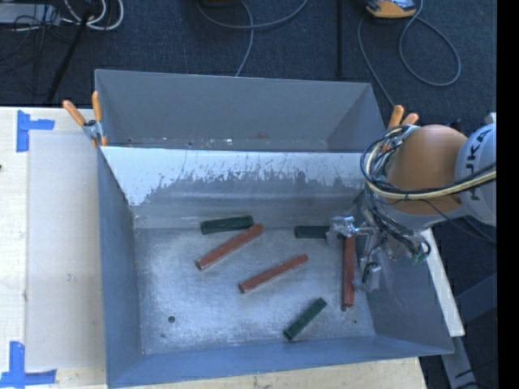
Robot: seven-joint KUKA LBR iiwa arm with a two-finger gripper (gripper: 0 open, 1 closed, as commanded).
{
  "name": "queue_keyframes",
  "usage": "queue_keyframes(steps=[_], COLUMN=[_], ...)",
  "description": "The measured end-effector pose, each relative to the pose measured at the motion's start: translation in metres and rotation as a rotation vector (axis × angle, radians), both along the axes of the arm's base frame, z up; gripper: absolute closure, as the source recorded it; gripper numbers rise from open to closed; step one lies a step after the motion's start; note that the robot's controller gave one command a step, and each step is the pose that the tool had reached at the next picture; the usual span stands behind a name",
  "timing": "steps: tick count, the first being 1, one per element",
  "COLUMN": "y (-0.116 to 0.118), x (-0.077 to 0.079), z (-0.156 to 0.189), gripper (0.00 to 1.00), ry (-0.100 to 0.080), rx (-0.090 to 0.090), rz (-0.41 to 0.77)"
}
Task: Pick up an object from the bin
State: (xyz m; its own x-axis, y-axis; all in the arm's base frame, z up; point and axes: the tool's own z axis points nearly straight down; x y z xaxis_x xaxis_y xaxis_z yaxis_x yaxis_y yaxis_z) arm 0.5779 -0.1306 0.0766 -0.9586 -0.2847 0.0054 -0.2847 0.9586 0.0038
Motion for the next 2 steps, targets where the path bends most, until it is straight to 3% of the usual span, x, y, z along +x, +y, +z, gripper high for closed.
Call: queue_keyframes(steps=[1, 2], y=[-0.0109, -0.0169], x=[0.0324, 0.0333], z=[-0.0059, -0.005], gripper=[0.0, 1.0], ry=[-0.008, -0.014], rx=[0.019, 0.005], rz=[0.545, 0.546])
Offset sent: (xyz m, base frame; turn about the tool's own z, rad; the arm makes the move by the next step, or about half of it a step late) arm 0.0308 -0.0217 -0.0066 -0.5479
